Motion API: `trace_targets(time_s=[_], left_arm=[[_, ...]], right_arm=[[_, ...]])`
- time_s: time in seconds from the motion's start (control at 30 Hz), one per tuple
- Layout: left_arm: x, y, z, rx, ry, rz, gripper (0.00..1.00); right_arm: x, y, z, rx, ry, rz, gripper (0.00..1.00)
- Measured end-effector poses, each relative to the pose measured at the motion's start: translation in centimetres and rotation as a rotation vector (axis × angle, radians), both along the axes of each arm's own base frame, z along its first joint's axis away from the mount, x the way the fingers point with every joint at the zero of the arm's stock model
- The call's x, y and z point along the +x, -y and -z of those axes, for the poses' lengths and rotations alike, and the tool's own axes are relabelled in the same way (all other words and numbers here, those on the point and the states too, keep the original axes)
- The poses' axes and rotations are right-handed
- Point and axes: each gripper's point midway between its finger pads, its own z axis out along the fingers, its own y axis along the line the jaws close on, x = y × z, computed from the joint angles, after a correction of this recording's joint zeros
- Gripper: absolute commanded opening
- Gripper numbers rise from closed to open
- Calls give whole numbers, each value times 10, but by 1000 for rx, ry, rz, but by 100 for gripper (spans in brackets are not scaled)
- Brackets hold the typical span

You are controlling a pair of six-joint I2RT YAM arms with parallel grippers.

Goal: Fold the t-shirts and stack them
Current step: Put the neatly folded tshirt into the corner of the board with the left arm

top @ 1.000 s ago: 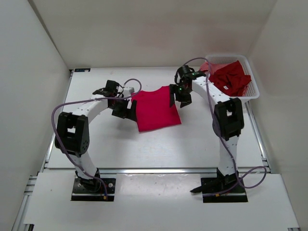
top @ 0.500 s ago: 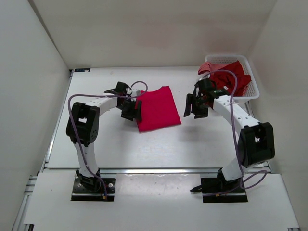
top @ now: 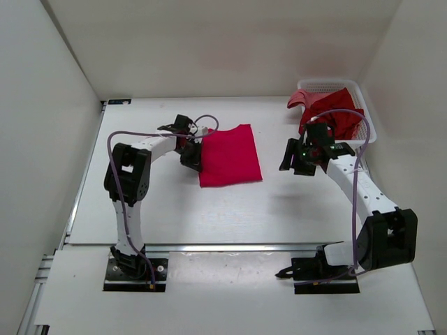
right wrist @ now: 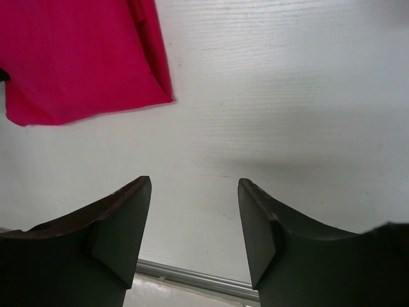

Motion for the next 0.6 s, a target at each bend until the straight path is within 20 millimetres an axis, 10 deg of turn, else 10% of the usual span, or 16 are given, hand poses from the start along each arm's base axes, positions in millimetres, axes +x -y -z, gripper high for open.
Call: trace_targets(time_s=[0.2, 0.6], left_arm=[[52, -36, -3, 37, 83, -45, 0], [168, -181, -23, 355, 323, -139, 0]], right_arm=[[-3, 2, -1, -1, 1, 4, 56], [-12, 1, -1, -16, -16, -14, 56]])
